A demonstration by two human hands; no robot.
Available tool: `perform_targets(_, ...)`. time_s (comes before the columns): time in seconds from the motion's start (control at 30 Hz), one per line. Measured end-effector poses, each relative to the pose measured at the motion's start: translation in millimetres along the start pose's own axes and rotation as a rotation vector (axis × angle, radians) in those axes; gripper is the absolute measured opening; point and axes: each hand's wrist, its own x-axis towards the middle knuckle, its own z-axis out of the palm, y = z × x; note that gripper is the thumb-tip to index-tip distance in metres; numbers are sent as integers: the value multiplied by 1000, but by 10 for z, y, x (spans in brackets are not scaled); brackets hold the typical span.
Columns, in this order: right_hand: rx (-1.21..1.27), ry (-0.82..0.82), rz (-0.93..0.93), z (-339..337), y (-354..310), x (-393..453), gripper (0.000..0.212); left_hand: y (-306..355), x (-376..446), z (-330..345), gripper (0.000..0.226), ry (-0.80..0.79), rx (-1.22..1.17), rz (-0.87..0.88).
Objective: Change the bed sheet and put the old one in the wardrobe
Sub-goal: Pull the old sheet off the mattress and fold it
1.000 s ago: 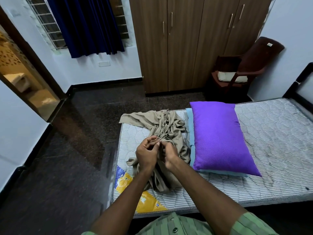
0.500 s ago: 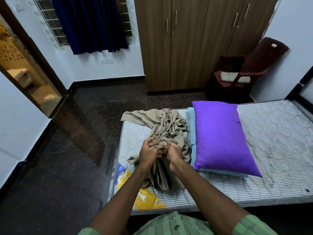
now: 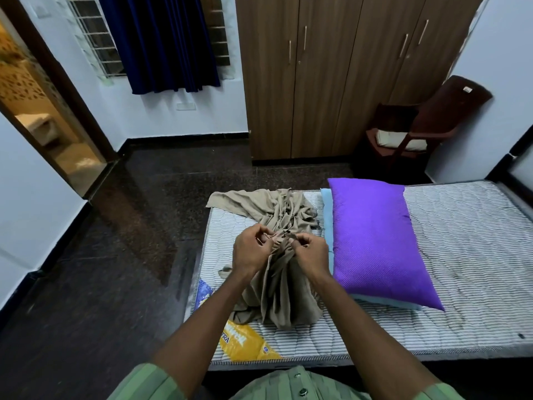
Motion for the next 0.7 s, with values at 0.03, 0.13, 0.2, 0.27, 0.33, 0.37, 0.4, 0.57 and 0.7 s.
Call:
perform_targets(0.03, 26, 137, 80, 19, -39, -26, 12, 28, -3, 16, 15, 10, -38, -81)
perform_targets(0.13, 194, 367, 268, 128, -149, -81, 17, 120, -26, 70, 52, -270, -143, -150)
perform_targets(0.2, 353, 373, 349, 282, -183, -125, 19, 204, -74, 32, 43, -379, -214, -112)
perform_targets(0.27, 466, 329, 372, 462, -168, -190, 18, 208, -98, -13, 36, -382, -305, -133)
perform_targets(0.33, 485, 242, 345, 618, -160, -280, 15, 152, -99, -64, 31, -345, -400, -220)
perform_targets(0.37, 478, 190, 319, 693, -146, -322, 14, 116, -96, -104, 30, -316, -461, -294)
perform_targets(0.4, 477, 123, 287, 748, -161, -383, 14, 87, -90, -157, 29, -283, -530, -390)
perform_targets(0.57, 350, -219, 100, 684, -142, -398, 15, -346, -62, -491, 27, -244, -534, -545)
perform_targets(0.7, -2, -229, -117, 293, 64, -79, 17, -654, -167, -607, 29, -268, -372, -431)
